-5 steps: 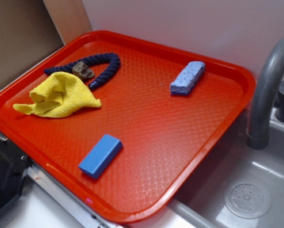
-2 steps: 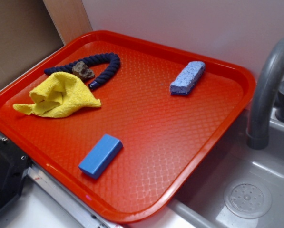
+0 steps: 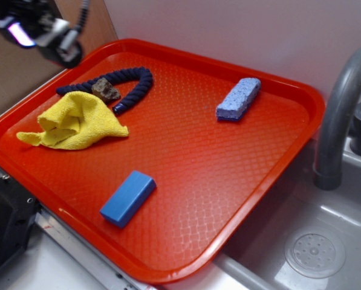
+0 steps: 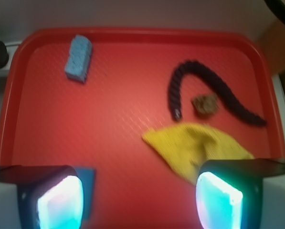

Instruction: Grab the blue sponge.

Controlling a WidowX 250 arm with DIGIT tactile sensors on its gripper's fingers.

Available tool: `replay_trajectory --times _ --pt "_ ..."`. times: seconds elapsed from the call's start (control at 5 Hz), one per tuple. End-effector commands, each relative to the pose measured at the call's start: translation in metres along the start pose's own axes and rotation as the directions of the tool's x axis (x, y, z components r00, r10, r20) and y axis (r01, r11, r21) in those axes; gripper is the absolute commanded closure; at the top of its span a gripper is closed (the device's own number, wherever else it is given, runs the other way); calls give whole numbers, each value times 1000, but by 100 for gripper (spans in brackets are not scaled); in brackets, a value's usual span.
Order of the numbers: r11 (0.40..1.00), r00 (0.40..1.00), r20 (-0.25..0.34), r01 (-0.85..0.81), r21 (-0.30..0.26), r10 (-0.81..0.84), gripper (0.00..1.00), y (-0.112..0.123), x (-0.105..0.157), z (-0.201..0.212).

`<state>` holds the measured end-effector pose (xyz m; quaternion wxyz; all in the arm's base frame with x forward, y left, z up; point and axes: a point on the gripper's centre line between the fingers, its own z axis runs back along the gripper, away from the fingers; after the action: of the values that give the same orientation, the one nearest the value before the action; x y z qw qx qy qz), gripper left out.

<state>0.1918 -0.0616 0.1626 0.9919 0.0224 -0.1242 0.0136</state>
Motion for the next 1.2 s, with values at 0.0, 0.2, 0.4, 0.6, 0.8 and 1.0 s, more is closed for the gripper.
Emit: replay_trajectory --times 0.0,0.2,0.4,0.6,0.8,1.0 --pt "997 999 -18 50 51 -49 0 -70 18 -36" --pt "999 997 -72 38 24 -36 0 -81 33 -57" --pt "999 996 -85 -38 11 39 0 -69 53 -69" --pt "996 993 -84 -84 -29 82 0 -57 74 -82" --pt "993 991 -97 -103 -60 97 0 -56 88 -95" --pt "993 991 -109 -89 -82 80 0 -63 102 -109"
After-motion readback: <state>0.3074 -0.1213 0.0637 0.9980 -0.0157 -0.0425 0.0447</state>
